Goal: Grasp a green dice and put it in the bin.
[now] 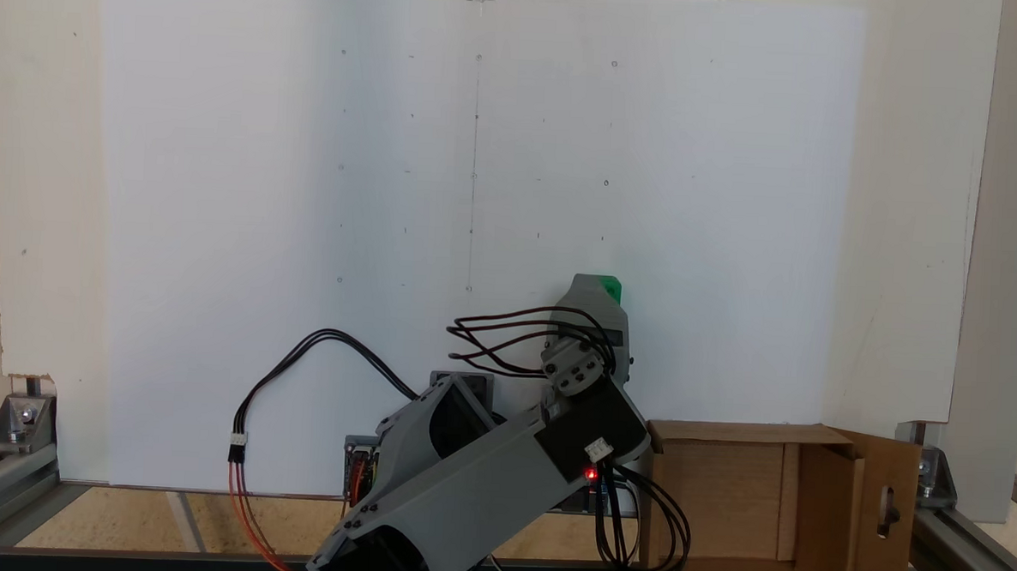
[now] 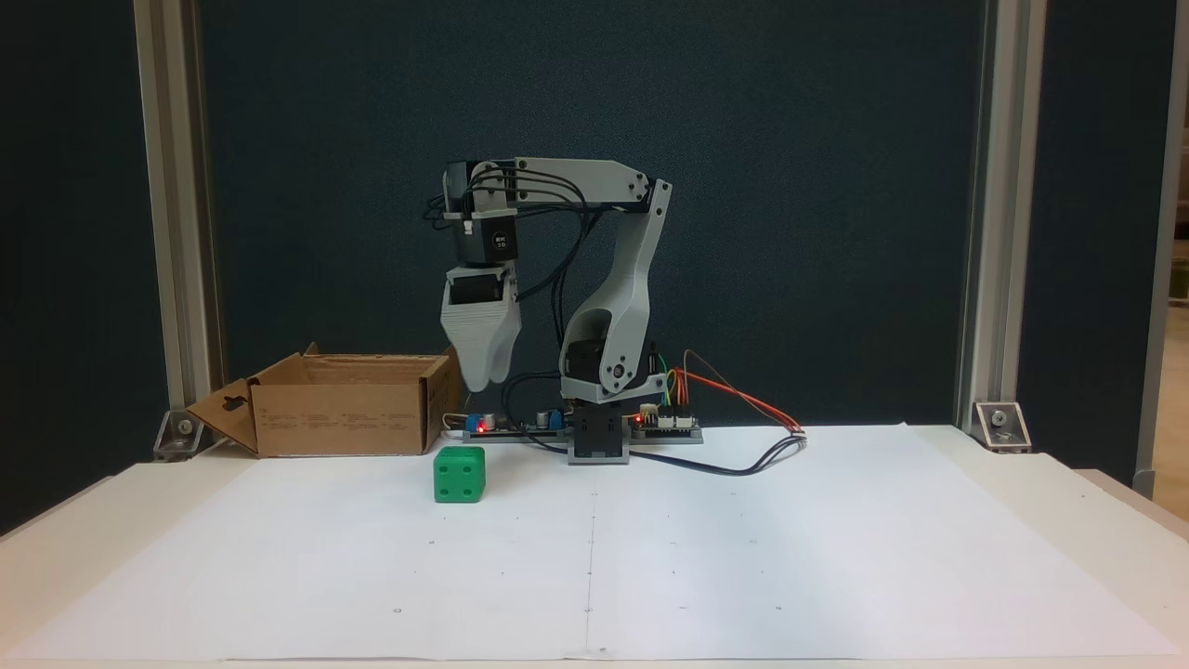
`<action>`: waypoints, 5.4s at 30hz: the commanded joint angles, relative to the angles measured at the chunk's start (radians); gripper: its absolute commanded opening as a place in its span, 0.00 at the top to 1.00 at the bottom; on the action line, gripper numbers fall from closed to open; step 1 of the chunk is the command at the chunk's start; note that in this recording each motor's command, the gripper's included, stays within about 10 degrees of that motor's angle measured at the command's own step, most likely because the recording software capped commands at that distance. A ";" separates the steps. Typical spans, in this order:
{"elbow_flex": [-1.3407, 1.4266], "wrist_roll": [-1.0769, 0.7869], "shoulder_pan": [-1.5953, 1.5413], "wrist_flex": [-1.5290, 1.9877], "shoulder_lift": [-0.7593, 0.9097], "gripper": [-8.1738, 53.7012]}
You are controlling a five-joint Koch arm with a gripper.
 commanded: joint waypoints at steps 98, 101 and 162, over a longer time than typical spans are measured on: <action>0.275 0.081 0.002 -0.634 -0.252 0.28; 0.278 0.081 -0.003 -0.634 -0.255 0.28; -0.946 0.471 0.897 0.051 -0.557 0.68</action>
